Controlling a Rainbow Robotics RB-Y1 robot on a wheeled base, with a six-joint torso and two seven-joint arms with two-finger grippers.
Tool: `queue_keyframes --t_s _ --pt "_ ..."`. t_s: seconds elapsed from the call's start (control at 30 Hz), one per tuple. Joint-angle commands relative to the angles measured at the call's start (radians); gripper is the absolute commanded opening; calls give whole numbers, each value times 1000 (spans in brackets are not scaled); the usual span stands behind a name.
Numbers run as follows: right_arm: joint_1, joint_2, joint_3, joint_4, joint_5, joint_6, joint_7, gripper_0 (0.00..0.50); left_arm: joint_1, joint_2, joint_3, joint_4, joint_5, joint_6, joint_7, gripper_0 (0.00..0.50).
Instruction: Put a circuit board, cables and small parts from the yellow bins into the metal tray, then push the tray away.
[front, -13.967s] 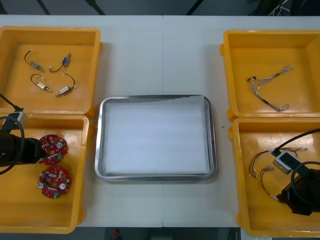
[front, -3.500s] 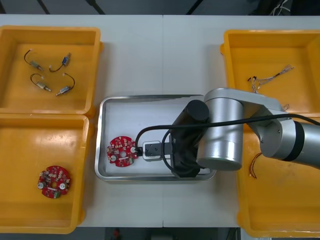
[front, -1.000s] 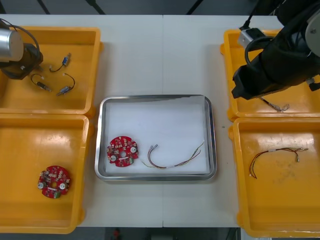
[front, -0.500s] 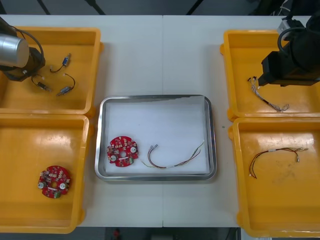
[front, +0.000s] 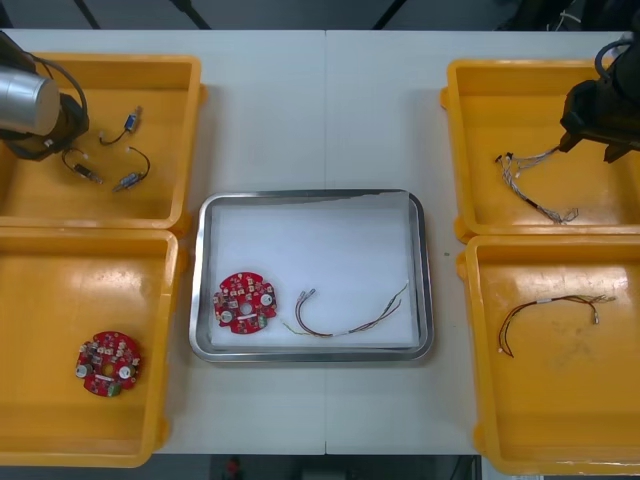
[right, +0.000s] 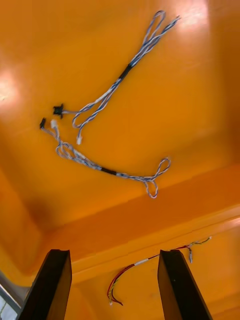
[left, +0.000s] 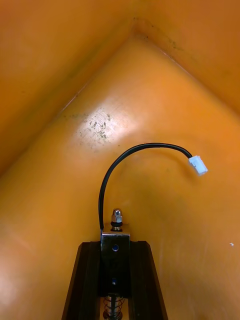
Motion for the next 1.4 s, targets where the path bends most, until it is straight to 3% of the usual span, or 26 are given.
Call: queue_keyframes --t_s 0.03,0.4,0.67,0.83,1.0,1.17,1.4 --pt "-99 26 -27 83 56 -18 -77 500 -29 64 18 -90 -4 157 54 0" --pt "-182 119 -64 305 232 -162 -152 500 -35 142 295 -362 -119 604 -90 0" --pt "-189 162 -148 386 263 -277 -307 500 -35 179 395 -524 -52 837 -70 0" --pt "-218 170 -171 491 261 -360 -381 500 -32 182 400 -605 19 924 2 0" --pt "-255 171 -169 619 266 -428 -408 500 -7 180 400 -685 83 943 98 0" --pt "-284 176 -169 742 266 -512 -410 500 53 180 398 -836 117 959 223 0" --pt "-284 185 -169 794 264 -567 -399 500 131 180 389 -1041 163 987 364 0"
